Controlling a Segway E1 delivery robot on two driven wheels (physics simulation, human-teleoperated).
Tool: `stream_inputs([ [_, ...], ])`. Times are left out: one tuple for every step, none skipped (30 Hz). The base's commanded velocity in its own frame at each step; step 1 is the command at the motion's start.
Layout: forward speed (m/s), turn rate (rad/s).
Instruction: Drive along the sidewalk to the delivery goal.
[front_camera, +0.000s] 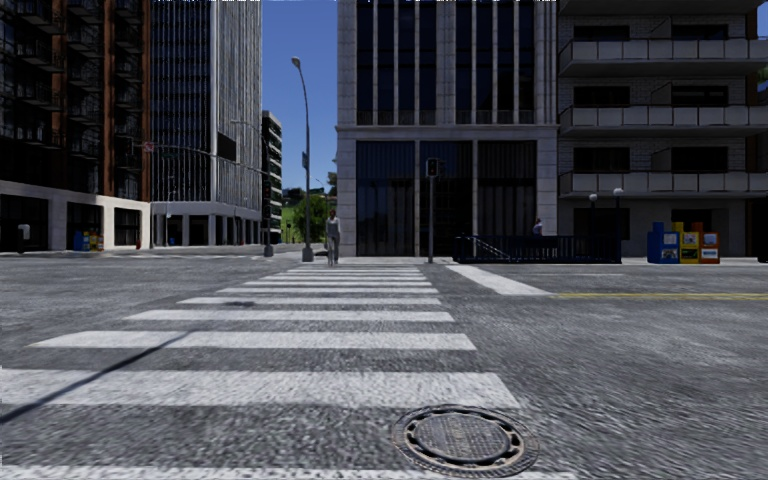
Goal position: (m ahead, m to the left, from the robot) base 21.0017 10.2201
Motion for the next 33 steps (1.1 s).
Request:
stream_inputs([
  [2.0, 0.0],
  [2.0, 0.0],
  [2.0, 0.0],
  [2.0, 0.0],
  [2.0, 0.0],
  [2.0, 0.0],
  [2.0, 0.0],
  [2.0, 0.0],
  [2.0, 0.0],
  [2.0, 0.0],
  [2.0, 0.0],
  [2.0, 0.0],
  [2.0, 0.0],
  [2.0, 0.0],
  [2.0, 0.0],
  [2.0, 0.0],
  [2.0, 0.0],
  [2.0, 0.0],
  [2.0, 0.0],
  [2.0, 0.0],
  [2.0, 0.0],
  [2.0, 0.0],
  [2.0, 0.0],
  [2.0, 0.0],
  [2.0, 0.0],
  [2.0, 0.0],
  [2.0, 0.0],
  [2.0, 0.0],
  [2.0, 0.0],
  [2.0, 0.0],
  [2.0, 0.0],
  [2.0, 0.0],
  [2.0, 0.0],
])
